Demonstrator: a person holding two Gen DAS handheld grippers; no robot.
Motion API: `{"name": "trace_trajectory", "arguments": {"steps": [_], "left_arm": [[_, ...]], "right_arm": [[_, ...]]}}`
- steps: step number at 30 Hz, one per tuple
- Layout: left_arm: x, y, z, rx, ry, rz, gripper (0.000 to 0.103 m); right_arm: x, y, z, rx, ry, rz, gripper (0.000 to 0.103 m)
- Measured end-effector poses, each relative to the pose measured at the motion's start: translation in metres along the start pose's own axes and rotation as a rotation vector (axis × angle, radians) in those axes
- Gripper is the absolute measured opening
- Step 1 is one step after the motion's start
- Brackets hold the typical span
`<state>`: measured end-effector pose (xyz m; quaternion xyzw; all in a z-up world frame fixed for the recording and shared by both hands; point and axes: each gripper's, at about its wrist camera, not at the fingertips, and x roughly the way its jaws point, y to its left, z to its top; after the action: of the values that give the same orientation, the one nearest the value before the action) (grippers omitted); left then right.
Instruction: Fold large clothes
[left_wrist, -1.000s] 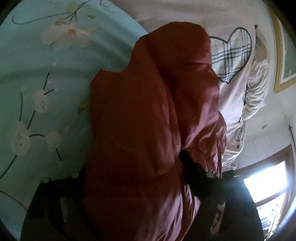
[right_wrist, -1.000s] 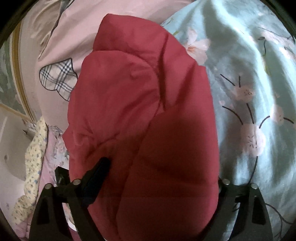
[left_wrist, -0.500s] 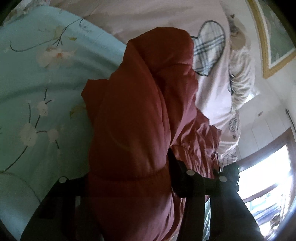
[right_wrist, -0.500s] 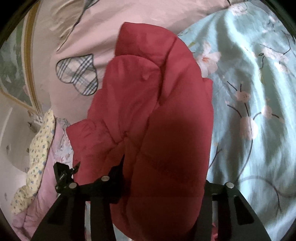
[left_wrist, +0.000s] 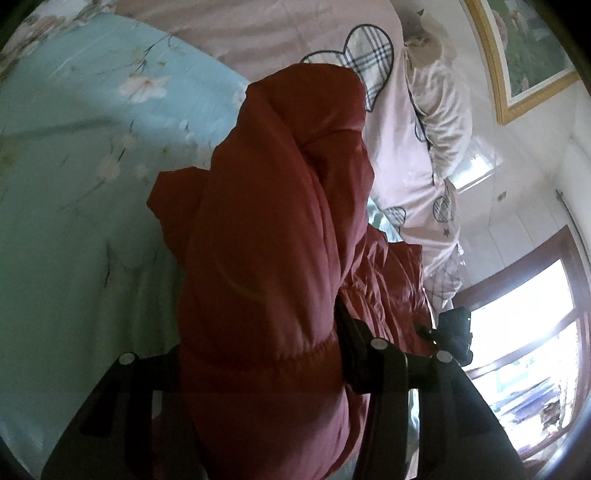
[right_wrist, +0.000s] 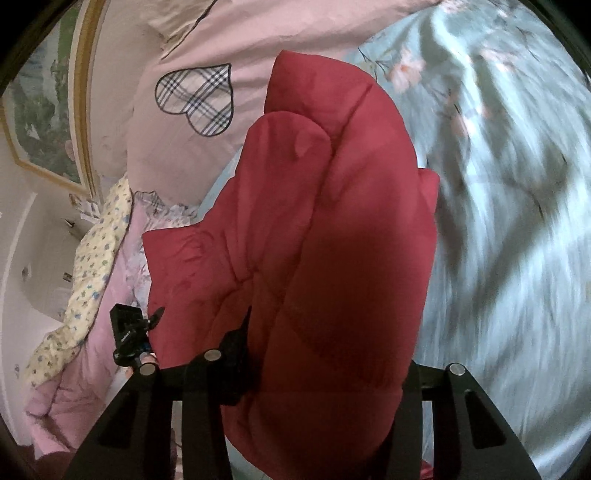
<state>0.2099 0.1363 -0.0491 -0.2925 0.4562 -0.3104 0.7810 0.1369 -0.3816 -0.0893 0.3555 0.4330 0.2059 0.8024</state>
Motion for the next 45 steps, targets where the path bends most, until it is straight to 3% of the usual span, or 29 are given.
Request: {"name": "trace_trajectory", "arguments": {"steps": [9,15,20,23,26,30,33,45], "left_arm": [[-0.002,0.020,-0.029,-0.019,0.024,0.051,0.046],[0.009,0.033,-0.032,-0.042,0.006,0.095,0.052],[0.005,0.029,-0.035,-0.029,-0.022,0.142,0.065],[-0.001,0.023,-0.035,0.008,-0.038,0.203,0.073],[-0.007,0.014,-0.032,0.043,-0.057,0.251,0.074],[-0.017,0.001,-0.024,0.095,-0.121,0.335,0.074],[-0.020,-0.006,-0.013,0.110,-0.150,0.325,0.082],[0.016,-0.025,0.043,0.182,-0.116,0.377,0.085]], "right_arm": [[-0.002,-0.014,-0.024,0.037,-0.018,-0.006,0.050],[0.007,-0.025,-0.024,0.031,-0.023,-0.044,0.063],[0.006,-0.026,-0.025,0.036,-0.028,-0.052,0.073],[0.001,-0.020,-0.023,0.018,-0.043,-0.106,0.085],[-0.007,-0.017,-0.019,0.008,-0.068,-0.172,0.093],[-0.020,-0.009,-0.011,-0.034,-0.110,-0.246,0.094],[-0.024,0.001,-0.002,-0.076,-0.138,-0.307,0.094],[0.007,0.016,0.065,-0.138,-0.128,-0.365,0.094]]}}
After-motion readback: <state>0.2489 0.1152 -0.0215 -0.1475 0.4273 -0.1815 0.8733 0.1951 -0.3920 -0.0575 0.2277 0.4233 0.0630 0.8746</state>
